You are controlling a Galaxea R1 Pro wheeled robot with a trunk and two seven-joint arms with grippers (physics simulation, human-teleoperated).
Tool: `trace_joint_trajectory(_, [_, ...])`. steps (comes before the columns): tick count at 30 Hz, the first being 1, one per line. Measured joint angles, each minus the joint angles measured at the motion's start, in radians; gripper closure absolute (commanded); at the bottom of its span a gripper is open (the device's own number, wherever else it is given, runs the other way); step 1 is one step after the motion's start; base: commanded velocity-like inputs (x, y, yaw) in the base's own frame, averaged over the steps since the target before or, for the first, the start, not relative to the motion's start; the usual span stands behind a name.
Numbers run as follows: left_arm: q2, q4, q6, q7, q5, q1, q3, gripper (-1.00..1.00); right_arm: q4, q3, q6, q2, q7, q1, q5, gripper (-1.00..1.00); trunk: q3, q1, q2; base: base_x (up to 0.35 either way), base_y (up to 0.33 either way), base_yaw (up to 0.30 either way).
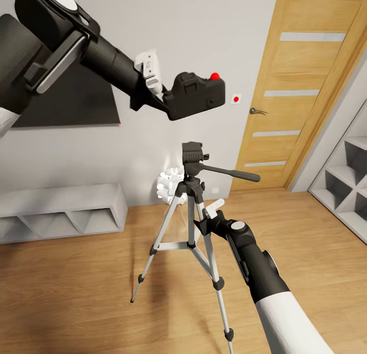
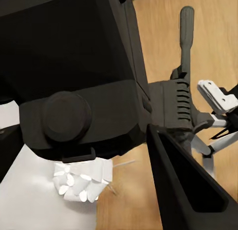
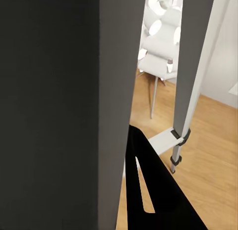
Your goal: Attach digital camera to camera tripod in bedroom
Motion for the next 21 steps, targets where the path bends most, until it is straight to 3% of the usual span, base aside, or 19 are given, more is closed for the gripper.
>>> trace_joint_trajectory(9, [-0.011, 0.151, -0.143, 0.001, 0.007, 0.003, -0.032, 1.0, 0.001, 0.0, -0.006, 0.0, -0.001, 0.0, 0.002, 1.0, 0.0, 0.0, 0.0, 0.0, 0.0, 0.0])
trace_joint_trajectory(12, [-0.016, 0.183, -0.162, 0.001, 0.01, 0.004, -0.034, 1.0, 0.001, 0.0, -0.006, 0.0, 0.0, 0.0, 0.002, 1.0, 0.0, 0.0, 0.0, 0.0, 0.0, 0.0])
trace_joint_trajectory(13, [-0.03, 0.199, -0.17, -0.001, 0.005, 0.004, -0.037, 1.0, 0.001, 0.0, -0.007, 0.0, 0.0, 0.0, 0.002, 1.0, 0.0, 0.0, 0.0, 0.0, 0.0, 0.0])
trace_joint_trajectory(21, [-0.047, 0.201, -0.181, -0.002, 0.007, 0.004, -0.039, 1.0, 0.001, 0.0, -0.006, 0.0, -0.001, 0.0, 0.001, 1.0, 0.0, 0.0, 0.0, 0.0, 0.0, 0.0])
